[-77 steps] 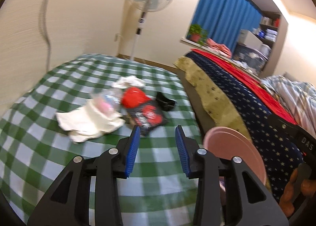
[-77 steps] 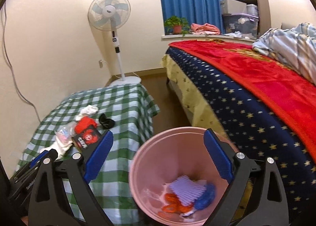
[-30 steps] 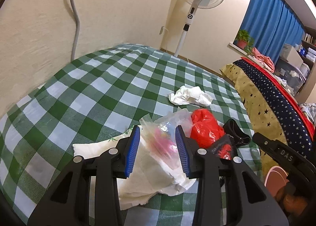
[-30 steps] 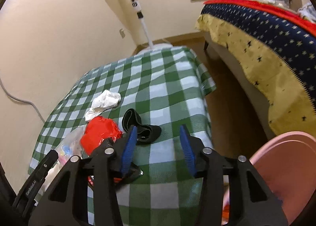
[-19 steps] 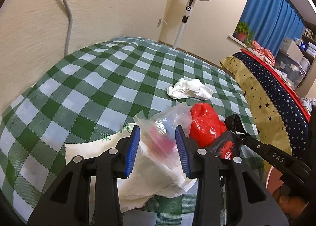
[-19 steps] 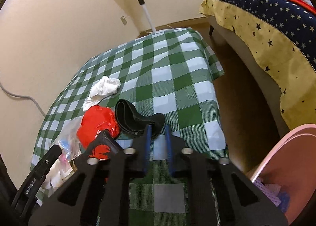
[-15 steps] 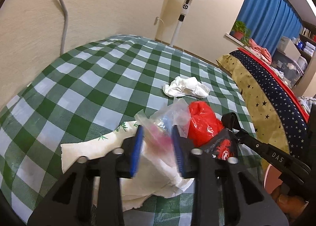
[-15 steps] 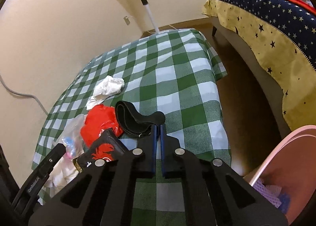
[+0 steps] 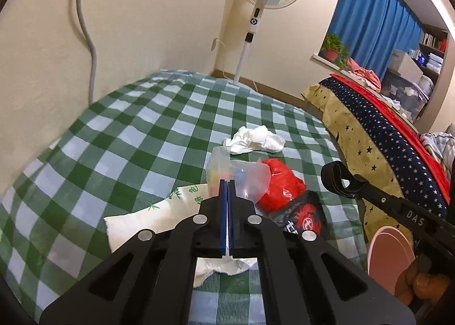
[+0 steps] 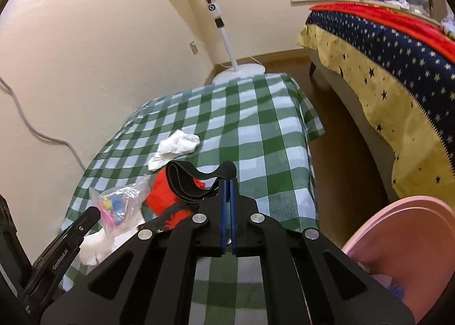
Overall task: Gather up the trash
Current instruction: 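Carry the clear plastic bag and black strap item over the pink bin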
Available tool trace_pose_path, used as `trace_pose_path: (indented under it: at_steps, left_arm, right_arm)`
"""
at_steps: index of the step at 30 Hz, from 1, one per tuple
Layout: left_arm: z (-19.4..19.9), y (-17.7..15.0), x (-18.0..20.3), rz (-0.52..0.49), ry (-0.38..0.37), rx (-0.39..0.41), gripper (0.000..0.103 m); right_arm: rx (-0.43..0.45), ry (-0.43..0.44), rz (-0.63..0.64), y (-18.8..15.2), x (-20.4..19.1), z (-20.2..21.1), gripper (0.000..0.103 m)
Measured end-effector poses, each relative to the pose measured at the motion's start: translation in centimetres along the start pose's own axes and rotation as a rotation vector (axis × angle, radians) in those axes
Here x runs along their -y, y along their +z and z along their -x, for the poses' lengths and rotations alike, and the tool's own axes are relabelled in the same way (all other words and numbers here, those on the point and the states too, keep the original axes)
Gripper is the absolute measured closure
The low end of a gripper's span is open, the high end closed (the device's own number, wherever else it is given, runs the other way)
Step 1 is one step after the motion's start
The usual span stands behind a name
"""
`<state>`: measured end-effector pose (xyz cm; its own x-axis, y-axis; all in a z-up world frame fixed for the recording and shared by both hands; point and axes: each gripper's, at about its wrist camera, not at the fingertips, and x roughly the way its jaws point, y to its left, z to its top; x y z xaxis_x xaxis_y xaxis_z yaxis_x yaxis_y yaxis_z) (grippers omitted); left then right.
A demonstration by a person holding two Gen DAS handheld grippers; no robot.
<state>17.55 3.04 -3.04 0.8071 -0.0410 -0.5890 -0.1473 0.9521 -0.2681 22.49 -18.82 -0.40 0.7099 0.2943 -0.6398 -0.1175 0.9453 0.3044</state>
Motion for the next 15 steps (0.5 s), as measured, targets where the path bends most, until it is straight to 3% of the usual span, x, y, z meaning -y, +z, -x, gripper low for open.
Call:
trace_pose_path:
  at_steps: [15]
  left_arm:
    - [7.4,0.1,0.8,-0.069,-0.038,0.060,0.103]
  right_arm:
    - [0.053,-0.037,0.092,-1.6,-1.5,9.9,0.101]
